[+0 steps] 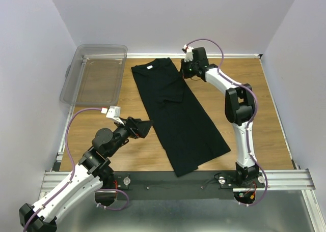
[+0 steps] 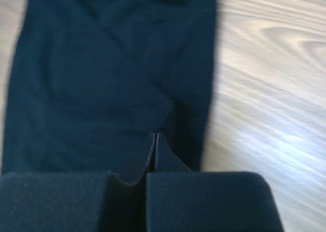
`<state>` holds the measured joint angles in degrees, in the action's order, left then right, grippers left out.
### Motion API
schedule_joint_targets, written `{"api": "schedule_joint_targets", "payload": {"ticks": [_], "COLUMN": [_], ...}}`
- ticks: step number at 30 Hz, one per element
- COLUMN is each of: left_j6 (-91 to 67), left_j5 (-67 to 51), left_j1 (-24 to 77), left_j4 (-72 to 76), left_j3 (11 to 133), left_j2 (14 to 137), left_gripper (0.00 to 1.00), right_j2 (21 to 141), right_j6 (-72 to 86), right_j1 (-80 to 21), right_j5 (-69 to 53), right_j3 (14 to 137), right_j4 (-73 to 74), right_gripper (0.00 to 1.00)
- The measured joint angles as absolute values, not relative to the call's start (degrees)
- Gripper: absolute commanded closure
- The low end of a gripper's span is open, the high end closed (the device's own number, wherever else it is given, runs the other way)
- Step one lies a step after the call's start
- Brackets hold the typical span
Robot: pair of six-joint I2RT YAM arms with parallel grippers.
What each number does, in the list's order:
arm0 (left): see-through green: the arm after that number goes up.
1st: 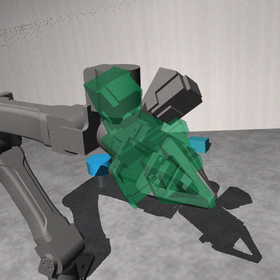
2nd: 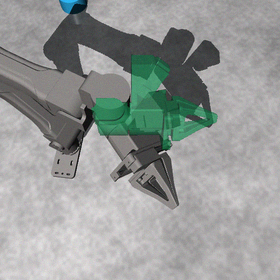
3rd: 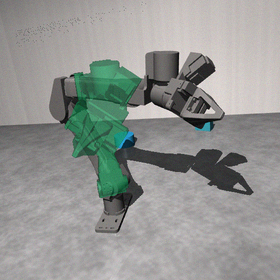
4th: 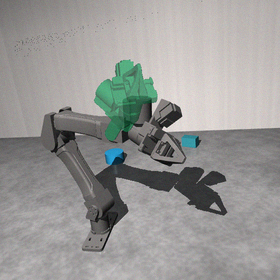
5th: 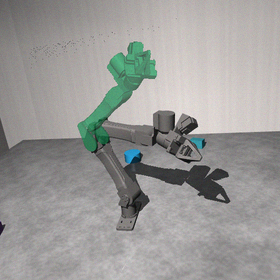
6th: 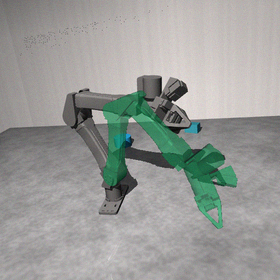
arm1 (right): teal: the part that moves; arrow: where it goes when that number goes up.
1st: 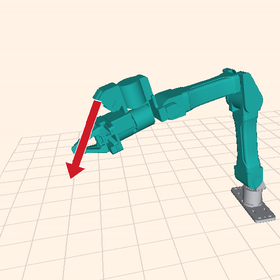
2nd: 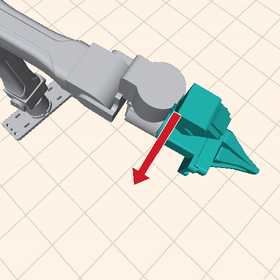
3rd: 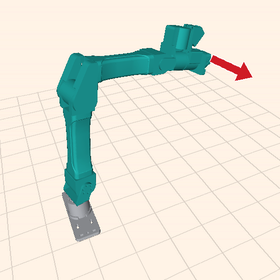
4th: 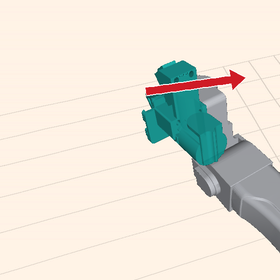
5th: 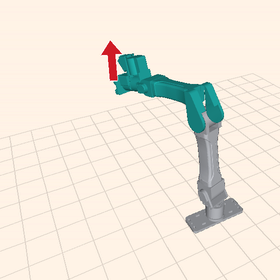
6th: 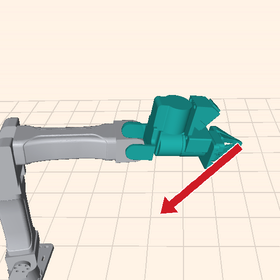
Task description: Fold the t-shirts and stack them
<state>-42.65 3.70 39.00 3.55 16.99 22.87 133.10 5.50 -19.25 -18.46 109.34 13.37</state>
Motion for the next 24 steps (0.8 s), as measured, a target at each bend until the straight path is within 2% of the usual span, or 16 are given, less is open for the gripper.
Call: {"api": "schedule_joint_targets", "payload": {"ticks": [7,12,13,19,24], "left_j6": [-42.7,-42.7,-42.7,-42.9,-43.0], "left_j5": [3.7,3.7,3.7,3.7,3.7], "left_j1": [39.0,39.0,39.0,39.0,39.0], "left_j4": [3.6,3.5,3.5,3.5,3.1], "left_j3": [17.0,17.0,17.0,17.0,17.0], "left_j2": [22.6,21.3,21.1,20.4,20.0], "left_gripper": [0.02,0.02,0.02,0.02,0.02], "right_j2": [132.7,132.8,132.8,132.8,131.5], "right_j6": [5.3,4.7,4.6,3.5,1.9], "right_j1": [-24.8,-27.8,-28.2,-28.2,-25.1], "right_j5": [-20.6,-21.9,-22.3,-23.3,-31.7], "right_j3": [107.7,107.7,107.7,107.6,106.4], "right_j4": [13.5,14.5,15.0,16.7,17.7], "right_gripper": [0.73,0.60,0.55,0.53,0.55]}}
